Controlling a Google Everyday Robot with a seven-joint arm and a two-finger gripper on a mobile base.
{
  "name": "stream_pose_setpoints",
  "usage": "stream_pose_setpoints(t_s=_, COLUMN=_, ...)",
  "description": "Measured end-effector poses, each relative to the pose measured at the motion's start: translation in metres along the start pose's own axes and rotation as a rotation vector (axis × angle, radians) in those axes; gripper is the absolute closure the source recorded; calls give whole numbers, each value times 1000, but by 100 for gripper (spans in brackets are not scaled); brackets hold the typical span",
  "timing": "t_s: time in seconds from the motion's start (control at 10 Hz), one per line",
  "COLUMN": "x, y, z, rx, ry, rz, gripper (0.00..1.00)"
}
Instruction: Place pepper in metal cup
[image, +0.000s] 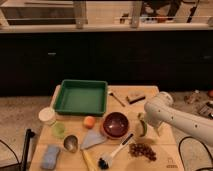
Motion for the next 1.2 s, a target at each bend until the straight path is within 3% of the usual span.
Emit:
stream_pose_setpoints(t_s=0.8, x=2, y=-7, z=15, rx=-19, ry=-43, rz=-41, gripper=22)
stream_pose_setpoints(t_s=1.1, x=-4, y=-3, z=15, rx=-24, ry=-45, rz=-54, gripper=48)
stream_pose_setpoints(t_s=1.2, x=-5, y=-4, z=14, rx=-19, ry=-43, rz=-57, gripper=62)
